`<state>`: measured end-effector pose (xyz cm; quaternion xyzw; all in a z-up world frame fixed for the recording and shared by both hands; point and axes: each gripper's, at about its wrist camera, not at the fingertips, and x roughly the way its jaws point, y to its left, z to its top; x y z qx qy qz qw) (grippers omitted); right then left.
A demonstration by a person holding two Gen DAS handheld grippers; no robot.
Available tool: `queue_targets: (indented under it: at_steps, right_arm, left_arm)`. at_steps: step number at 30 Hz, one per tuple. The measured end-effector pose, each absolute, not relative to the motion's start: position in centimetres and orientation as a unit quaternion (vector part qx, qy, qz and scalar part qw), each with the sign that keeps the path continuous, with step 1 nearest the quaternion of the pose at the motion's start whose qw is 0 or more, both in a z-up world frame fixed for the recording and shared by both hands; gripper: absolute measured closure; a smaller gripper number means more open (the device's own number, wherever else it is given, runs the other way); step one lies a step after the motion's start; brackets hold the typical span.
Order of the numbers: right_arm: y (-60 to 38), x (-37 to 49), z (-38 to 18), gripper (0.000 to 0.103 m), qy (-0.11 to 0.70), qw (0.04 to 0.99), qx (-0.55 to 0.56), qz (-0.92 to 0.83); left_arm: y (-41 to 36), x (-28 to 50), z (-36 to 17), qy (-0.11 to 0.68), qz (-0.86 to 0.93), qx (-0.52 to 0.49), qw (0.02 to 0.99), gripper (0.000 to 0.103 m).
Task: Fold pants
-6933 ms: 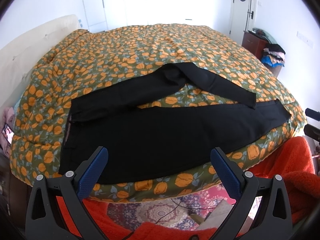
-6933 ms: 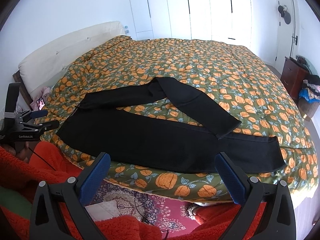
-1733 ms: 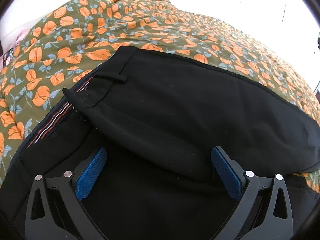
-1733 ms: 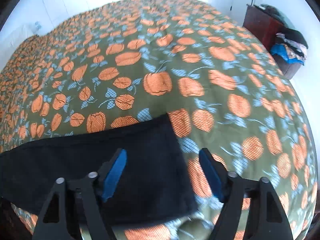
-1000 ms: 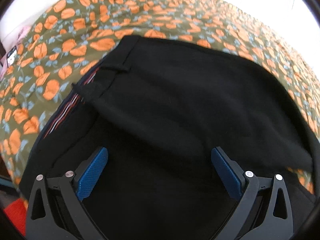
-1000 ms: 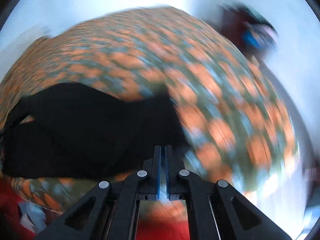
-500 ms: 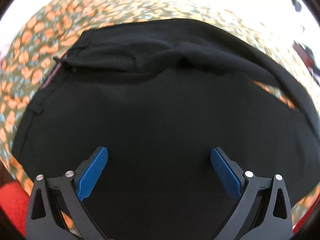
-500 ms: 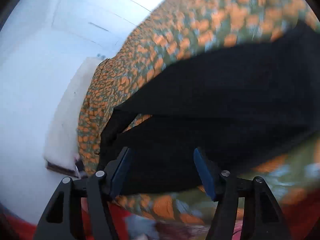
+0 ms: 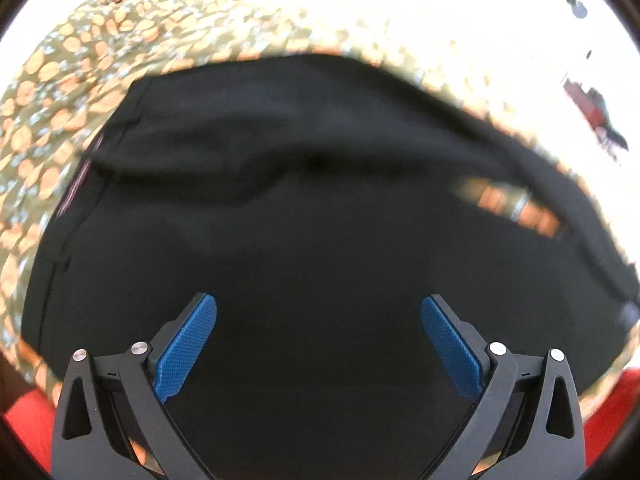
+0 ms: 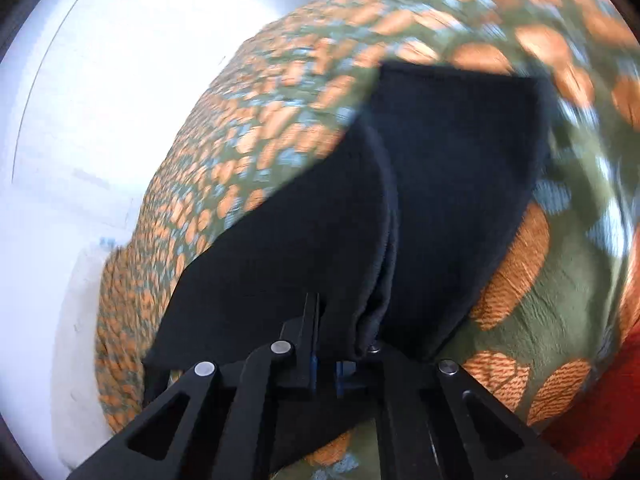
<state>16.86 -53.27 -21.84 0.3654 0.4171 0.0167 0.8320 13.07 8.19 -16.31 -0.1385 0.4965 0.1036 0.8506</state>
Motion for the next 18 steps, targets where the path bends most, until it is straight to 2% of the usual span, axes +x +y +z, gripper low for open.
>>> queue_targets:
  at_steps: [6,10,16,17,18]
  right_arm:
    - [-51.5,15.1,-12.4,0.098,0.354,0.880,0.278,0.152]
    - [-50.3,12.4,-7.9,0.098,0.330,0.888,0.234,0.218]
    - [-50.7,7.1,-3.5,0.098,0.281,0.896,0.201,0.277]
    - [-50.8,6.5,-2.8,0.098,0.275,0.897,0.193,0.286]
    - [-51.0,6.1,-2.1,0.098,0.268,0.896,0.188,0.298]
  left_arm:
    - [11.4,21.8,-13.3,0.471,0.045,-0.269,0.839,0.001]
    - [12.8,27.7,-13.9,0.476,0.026,-0.336,0.813,0.001]
    - [13.7,30.4,-16.0,0.496,0.044,-0.367,0.786,0.003]
    - [14.2,30.7,-16.2,0.498,0.044,-0.363,0.787,0.009]
    - [14.2,30.7,-16.2,0.497,0.044,-0.359,0.789,0.036]
